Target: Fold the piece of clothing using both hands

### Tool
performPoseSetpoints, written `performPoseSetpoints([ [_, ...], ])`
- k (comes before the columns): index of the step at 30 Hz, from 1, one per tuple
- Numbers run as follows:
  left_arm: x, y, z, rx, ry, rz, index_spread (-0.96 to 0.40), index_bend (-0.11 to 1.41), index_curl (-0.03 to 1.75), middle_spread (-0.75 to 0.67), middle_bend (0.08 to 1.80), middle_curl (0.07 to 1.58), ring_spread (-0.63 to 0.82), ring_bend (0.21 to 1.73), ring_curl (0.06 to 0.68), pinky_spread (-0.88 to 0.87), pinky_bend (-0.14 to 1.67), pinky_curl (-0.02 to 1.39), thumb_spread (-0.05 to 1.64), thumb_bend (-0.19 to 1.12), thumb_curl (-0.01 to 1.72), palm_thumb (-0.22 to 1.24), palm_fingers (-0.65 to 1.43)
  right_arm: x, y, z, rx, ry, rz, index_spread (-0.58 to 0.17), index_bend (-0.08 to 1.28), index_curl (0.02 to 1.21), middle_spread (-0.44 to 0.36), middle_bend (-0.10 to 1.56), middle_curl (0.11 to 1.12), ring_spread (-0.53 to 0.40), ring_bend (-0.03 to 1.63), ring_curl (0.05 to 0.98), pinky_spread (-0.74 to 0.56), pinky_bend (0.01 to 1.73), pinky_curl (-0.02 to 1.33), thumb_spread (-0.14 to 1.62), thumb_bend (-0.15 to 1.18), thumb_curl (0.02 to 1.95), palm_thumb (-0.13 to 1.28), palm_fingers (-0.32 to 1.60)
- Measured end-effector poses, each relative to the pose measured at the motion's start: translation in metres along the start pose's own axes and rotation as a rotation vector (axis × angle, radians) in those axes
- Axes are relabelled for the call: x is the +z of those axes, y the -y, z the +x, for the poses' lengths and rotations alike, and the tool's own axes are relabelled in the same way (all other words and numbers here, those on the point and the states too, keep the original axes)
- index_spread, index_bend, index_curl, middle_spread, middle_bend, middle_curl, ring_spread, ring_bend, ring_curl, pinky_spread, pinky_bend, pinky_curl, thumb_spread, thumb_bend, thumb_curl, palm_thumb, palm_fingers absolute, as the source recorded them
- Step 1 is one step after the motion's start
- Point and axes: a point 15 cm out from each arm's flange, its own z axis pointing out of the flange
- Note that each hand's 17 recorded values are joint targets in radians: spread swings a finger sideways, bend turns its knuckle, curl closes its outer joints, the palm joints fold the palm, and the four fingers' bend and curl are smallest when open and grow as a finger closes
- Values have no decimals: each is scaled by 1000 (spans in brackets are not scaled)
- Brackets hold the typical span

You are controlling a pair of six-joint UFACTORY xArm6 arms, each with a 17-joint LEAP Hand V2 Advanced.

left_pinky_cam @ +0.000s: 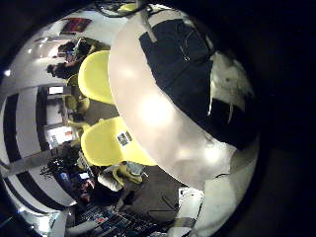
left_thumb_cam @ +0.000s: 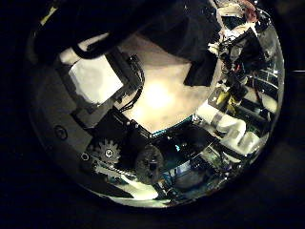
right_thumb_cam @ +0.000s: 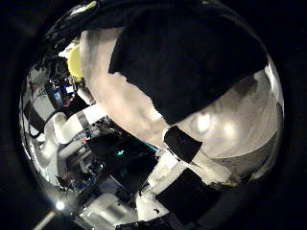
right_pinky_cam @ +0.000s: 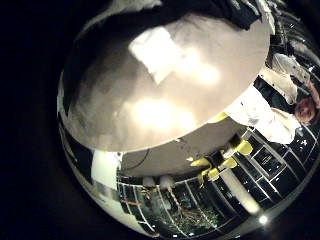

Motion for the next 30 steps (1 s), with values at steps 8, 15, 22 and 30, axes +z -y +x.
performPoseSetpoints([
  [8,-11,2,-7,-1,-3,6,-744,377,1332,-608,907,1090,-450,1391,517,-624,1163,670,1080,-15,609,802,1025,-8,3,17,33,-94,-6,-374,354,345,-245,735,575,-283,1103,370,-277,1109,206,1001,8,411,788,1109],
  [15,-15,3,-14,-9,-14,8,-748,330,1389,-621,885,1110,-452,1378,514,-625,1151,667,1081,-14,618,799,1042,-28,6,34,61,-118,36,-410,834,611,-285,987,766,-282,1252,505,-254,1302,332,1012,56,491,997,1131],
  [22,-20,-8,-14,18,-30,3,-745,295,1434,-636,856,1128,-456,1361,512,-625,1139,666,1082,-14,623,792,1051,-56,-16,55,108,-98,37,-372,1038,780,-281,1154,904,-274,1392,624,-209,1447,438,1048,43,570,1043,952],
  [30,-22,-34,-2,65,-91,-14,-733,241,1473,-648,826,1143,-457,1353,511,-626,1129,667,1080,-14,629,794,1058,-109,-57,60,129,-113,143,-349,1116,854,-267,1253,971,-265,1462,697,-183,1523,537,1077,17,628,1049,867],
])
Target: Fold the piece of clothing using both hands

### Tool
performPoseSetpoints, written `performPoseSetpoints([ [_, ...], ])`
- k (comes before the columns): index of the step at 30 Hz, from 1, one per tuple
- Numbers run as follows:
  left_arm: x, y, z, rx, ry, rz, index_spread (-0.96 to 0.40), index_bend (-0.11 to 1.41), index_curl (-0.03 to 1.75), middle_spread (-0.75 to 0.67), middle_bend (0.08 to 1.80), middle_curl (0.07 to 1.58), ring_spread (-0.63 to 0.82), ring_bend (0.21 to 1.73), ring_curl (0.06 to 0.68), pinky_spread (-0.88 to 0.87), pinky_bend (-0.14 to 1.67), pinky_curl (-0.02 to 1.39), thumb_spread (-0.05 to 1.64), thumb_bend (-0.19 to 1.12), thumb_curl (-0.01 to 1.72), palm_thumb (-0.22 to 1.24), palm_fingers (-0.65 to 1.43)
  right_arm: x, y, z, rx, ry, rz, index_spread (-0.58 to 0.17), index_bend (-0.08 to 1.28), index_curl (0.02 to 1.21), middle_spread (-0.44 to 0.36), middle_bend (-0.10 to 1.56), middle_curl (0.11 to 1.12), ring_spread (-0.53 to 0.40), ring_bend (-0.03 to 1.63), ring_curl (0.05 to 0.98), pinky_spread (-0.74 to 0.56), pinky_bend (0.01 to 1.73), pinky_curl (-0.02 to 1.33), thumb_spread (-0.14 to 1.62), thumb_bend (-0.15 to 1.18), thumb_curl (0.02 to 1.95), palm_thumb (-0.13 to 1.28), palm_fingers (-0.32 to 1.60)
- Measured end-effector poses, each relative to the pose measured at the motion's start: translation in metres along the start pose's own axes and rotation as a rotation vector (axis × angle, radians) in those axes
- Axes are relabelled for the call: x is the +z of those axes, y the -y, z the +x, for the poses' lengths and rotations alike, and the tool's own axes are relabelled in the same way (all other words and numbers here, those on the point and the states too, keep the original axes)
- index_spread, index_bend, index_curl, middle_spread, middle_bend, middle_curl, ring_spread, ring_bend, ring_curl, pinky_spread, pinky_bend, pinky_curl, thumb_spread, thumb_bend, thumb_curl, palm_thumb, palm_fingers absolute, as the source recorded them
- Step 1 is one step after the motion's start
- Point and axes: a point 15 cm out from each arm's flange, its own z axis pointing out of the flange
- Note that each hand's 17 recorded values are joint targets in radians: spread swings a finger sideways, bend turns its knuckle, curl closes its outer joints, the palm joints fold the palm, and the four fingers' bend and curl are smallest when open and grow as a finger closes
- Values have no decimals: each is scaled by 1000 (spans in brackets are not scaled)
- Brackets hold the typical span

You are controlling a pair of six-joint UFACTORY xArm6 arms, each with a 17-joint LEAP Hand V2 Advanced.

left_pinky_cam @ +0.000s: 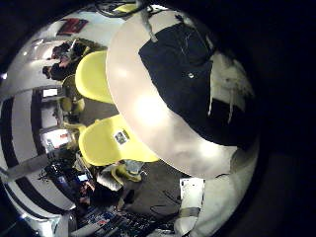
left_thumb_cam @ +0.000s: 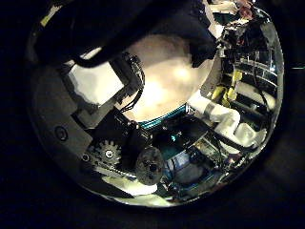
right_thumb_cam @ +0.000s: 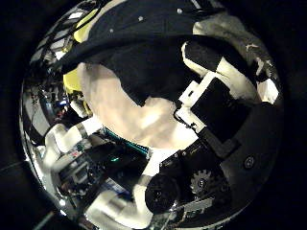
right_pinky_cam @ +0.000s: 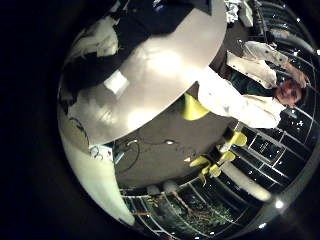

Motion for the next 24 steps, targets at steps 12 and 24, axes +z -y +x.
performPoseSetpoints([
  [12,-8,-5,-2,0,-36,-4,-710,199,1518,-664,804,1158,-462,1336,512,-626,1110,666,1078,-14,628,787,1073,-69,15,-8,-1,52,165,-325,1169,911,-236,1324,994,-245,1505,756,-152,1547,693,1089,-6,704,1049,820],
  [24,-29,51,-47,-90,-62,-9,-680,194,1548,-673,792,1167,-464,1330,516,-637,1098,664,1077,-14,627,787,1074,-126,128,23,32,81,259,-312,1176,927,-217,1357,987,-236,1517,781,-145,1488,833,1084,-7,756,1061,813],
])
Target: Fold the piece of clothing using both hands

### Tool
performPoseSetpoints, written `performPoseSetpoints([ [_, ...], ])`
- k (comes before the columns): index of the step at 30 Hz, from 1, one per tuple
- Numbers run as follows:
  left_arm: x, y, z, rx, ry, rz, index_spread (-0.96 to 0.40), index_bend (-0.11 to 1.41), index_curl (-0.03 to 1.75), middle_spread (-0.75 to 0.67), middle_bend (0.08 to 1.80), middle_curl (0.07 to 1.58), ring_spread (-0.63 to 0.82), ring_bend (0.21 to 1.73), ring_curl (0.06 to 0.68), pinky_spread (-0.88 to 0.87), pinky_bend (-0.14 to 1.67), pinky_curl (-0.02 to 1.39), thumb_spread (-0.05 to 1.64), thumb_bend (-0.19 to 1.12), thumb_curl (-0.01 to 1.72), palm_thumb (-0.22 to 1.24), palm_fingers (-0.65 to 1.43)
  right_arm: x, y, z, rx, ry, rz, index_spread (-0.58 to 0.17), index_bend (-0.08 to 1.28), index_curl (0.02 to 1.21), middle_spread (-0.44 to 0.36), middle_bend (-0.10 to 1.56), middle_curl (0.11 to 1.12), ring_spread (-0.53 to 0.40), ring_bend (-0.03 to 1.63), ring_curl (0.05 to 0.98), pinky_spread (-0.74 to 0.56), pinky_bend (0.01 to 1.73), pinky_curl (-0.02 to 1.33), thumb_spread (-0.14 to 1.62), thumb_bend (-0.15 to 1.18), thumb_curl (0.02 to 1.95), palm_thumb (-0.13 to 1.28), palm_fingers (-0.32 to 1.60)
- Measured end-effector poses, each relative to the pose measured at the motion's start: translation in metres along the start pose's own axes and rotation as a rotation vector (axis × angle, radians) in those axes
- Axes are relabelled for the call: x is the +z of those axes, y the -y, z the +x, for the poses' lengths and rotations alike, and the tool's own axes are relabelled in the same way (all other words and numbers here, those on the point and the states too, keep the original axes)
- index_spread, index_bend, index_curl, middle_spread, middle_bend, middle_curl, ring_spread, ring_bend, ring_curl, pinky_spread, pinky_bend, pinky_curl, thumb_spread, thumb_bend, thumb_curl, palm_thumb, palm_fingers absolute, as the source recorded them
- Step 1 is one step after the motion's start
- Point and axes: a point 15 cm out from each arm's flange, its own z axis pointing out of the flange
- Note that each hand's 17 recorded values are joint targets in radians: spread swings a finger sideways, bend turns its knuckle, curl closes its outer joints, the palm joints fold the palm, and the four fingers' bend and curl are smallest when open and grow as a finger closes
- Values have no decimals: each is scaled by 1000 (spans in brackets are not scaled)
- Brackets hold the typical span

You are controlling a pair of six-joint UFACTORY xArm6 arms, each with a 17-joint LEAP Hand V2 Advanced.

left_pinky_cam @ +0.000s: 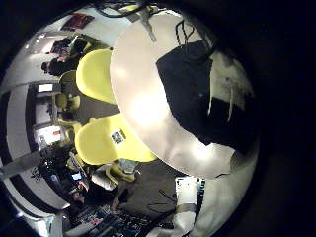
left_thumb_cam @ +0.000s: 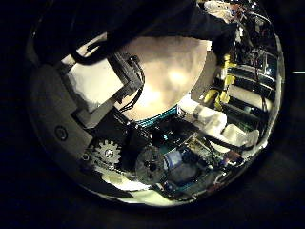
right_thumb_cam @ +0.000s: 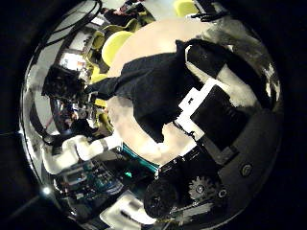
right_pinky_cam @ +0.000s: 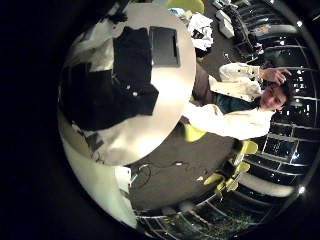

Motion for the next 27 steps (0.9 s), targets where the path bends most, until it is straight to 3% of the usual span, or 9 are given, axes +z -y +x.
performPoseSetpoints([
  [5,14,36,-9,-14,-2,-40,-668,195,1556,-675,789,1172,-464,1323,515,-636,1093,667,1077,-14,627,787,1070,25,57,5,2,8,-15,-310,1178,929,-213,1359,982,-235,1513,785,-145,1464,876,1083,-8,767,1061,816],
  [13,56,96,-24,-32,-22,-112,-634,185,1562,-675,785,1177,-470,1306,517,-647,1047,675,1061,-27,597,744,1006,112,105,-1,17,8,-38,-305,1173,927,-205,1354,974,-233,1504,790,-147,1419,952,1079,-15,783,1031,830],
  [22,87,147,-48,-89,-33,-94,-603,194,1524,-677,786,1159,-488,1248,508,-669,961,679,1047,-25,545,691,925,155,148,31,86,-26,93,-306,1130,916,-207,1313,959,-235,1481,782,-167,1372,985,1101,-25,732,936,830],
  [24,89,154,-56,-109,-35,-81,-598,199,1500,-674,790,1145,-498,1187,499,-669,921,680,1048,-26,536,685,836,154,155,45,108,-35,133,-316,1027,889,-205,1276,929,-233,1461,756,-200,1343,950,1121,-28,705,905,828],
  [27,86,158,-68,-138,-41,-65,-586,181,1434,-655,720,1097,-501,1070,469,-665,894,687,1051,-24,524,676,625,151,158,60,130,-43,165,-344,693,802,-212,1174,862,-240,1431,699,-320,1284,856,1168,-27,653,842,664],
])
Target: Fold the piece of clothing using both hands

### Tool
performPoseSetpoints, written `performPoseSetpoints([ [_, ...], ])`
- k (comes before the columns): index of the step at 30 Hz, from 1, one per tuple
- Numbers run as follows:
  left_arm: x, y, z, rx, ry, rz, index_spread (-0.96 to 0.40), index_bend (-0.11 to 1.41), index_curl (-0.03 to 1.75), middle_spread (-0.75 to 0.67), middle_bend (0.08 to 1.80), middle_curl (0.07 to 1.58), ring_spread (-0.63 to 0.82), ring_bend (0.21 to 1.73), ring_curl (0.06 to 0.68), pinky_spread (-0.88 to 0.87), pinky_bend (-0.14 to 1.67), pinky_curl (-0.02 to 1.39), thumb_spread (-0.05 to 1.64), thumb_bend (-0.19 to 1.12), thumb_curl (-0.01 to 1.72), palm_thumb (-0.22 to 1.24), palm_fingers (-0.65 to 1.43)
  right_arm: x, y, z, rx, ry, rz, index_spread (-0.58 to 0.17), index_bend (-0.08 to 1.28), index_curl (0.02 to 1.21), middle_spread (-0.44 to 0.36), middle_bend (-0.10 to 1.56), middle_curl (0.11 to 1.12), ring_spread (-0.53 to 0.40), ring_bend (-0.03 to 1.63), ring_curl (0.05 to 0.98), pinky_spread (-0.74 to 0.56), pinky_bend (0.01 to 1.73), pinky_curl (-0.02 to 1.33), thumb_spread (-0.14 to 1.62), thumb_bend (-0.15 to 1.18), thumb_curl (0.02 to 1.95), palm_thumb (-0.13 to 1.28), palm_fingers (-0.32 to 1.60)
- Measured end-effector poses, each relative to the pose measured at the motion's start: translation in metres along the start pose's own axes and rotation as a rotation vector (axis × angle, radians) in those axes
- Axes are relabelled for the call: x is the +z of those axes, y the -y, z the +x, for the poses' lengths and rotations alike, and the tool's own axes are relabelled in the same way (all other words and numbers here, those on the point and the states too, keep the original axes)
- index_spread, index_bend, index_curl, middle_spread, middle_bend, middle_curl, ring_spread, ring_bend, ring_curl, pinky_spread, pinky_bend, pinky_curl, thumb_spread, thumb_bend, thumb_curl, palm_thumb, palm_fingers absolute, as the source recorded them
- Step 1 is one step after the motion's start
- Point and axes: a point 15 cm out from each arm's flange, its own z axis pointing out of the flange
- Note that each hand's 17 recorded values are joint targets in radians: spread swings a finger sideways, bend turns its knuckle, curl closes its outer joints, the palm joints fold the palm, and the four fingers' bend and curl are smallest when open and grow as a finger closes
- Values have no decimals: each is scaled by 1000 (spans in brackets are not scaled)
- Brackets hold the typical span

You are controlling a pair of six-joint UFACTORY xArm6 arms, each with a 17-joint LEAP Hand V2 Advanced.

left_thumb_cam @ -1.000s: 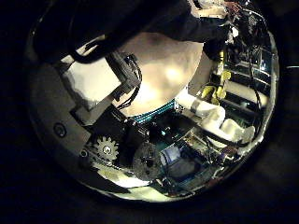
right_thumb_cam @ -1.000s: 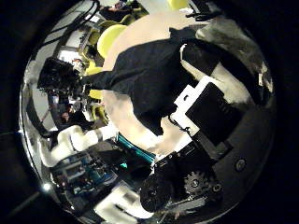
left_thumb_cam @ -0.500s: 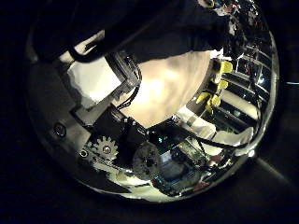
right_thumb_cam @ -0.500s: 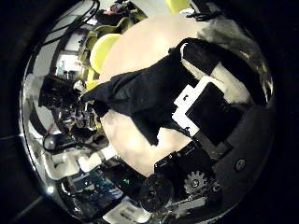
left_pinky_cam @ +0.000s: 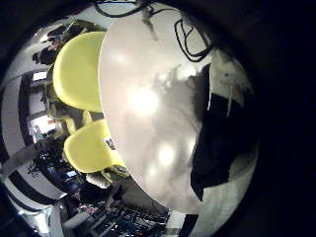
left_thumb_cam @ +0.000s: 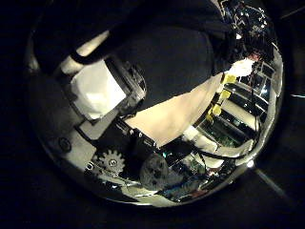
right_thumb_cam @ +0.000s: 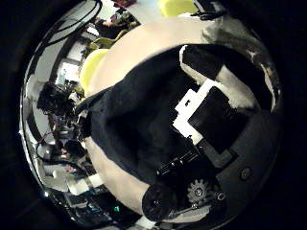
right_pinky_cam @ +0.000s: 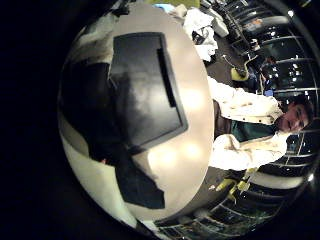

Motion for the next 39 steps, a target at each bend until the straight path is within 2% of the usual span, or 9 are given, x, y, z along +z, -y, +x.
performPoseSetpoints([
  [1,-2,1,-4,-9,-3,6,-582,180,1413,-650,714,1086,-498,1054,462,-663,885,688,1051,-23,521,675,613,-3,2,7,9,-4,12,-353,571,782,-218,1116,841,-250,1438,695,-357,1300,848,1188,-23,637,830,539],
  [3,-4,1,-9,-21,-6,13,-558,134,1344,-608,579,1047,-482,1058,466,-650,908,706,1055,-26,512,662,442,-13,5,15,19,-12,37,-374,460,739,-234,1017,803,-258,1426,676,-389,1309,820,1205,-23,615,813,437],
  [5,-10,0,-19,-40,-11,25,-537,117,1296,-583,510,1015,-469,1070,459,-644,920,709,1057,-24,509,660,398,-25,7,28,32,-22,60,-396,393,690,-235,929,764,-257,1386,651,-371,1280,801,1222,-23,595,795,326],
  [6,-12,0,-21,-45,-12,30,-513,109,1255,-526,408,993,-442,1080,471,-627,946,726,1060,-25,503,653,281,-34,8,33,39,-25,73,-411,369,660,-226,885,742,-256,1355,630,-348,1239,786,1228,-26,581,776,272],
  [12,-40,-9,-38,-75,-24,81,-369,116,1055,-308,231,868,-309,1053,452,-548,949,738,1069,-23,487,635,146,-82,-1,75,94,-35,117,-451,320,570,-259,761,658,-263,1270,548,-272,1125,711,1246,-29,521,709,346],
  [19,-68,-28,-33,-57,-43,112,-202,156,850,-97,211,749,-186,983,416,-408,831,715,1090,-24,463,608,123,-79,-65,83,78,27,-91,-415,283,542,-219,710,616,-256,1216,513,-181,977,672,1231,-35,461,582,282],
  [26,-84,-33,-26,-47,-69,140,-130,168,723,-13,202,663,-133,933,391,-321,754,694,1105,-21,446,591,160,-65,-125,73,50,110,-318,-342,218,487,-215,589,539,-182,1111,459,-16,870,610,1182,-37,385,407,177],
  [35,-80,-40,-17,-24,-71,109,-94,177,621,26,196,591,-101,883,367,-247,678,673,1114,-21,431,578,174,-7,-149,65,44,155,-451,-294,175,432,-197,525,483,-128,1050,418,84,827,562,1104,-32,341,328,189],
  [39,-76,-47,-14,-12,-72,83,-87,178,586,36,194,562,-86,865,358,-220,649,665,1117,-19,428,579,176,21,-150,48,22,163,-490,-275,166,407,-134,524,471,-115,1036,403,111,818,546,1077,-28,331,322,205],
])
